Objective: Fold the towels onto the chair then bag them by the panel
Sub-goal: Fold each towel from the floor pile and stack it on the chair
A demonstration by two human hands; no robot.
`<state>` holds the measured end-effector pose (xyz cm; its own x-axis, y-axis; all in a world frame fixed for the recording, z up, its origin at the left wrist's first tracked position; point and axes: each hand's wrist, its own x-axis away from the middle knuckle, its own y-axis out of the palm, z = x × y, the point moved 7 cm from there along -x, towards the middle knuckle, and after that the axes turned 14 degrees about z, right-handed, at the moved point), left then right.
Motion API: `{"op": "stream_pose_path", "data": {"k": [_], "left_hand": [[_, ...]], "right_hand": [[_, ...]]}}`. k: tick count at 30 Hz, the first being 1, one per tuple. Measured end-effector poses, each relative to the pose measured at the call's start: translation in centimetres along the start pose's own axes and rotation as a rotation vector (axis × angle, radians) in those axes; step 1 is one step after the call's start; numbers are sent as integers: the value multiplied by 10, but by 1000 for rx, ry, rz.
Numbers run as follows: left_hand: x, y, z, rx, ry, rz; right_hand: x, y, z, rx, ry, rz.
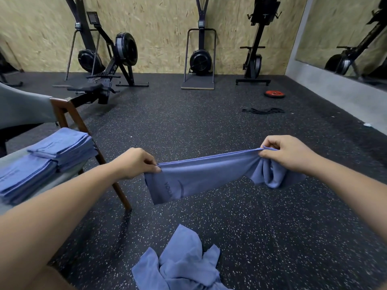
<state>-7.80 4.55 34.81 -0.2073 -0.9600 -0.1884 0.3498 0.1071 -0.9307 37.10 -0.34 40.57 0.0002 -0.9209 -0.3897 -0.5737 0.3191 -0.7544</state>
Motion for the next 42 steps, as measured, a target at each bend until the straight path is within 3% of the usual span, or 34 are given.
{"op": "stream_pose_path", "data": {"k": [10, 18, 26, 35, 42], "left_hand": [[4, -10, -2, 128, -58, 17], [4, -24, 1, 44, -4, 127], [6, -27, -2, 305, -157, 205], [9, -25, 10, 343, -242, 168], [15, -16, 27, 269, -280, 47]], "right_hand": [[-2, 5, 23, 70, 39, -44], [-2, 7, 33, 92, 65, -38], [-1, 7, 33, 67, 87, -31], [4, 8, 23, 13, 118, 50], [15, 30, -14, -130, 140, -14]]}}
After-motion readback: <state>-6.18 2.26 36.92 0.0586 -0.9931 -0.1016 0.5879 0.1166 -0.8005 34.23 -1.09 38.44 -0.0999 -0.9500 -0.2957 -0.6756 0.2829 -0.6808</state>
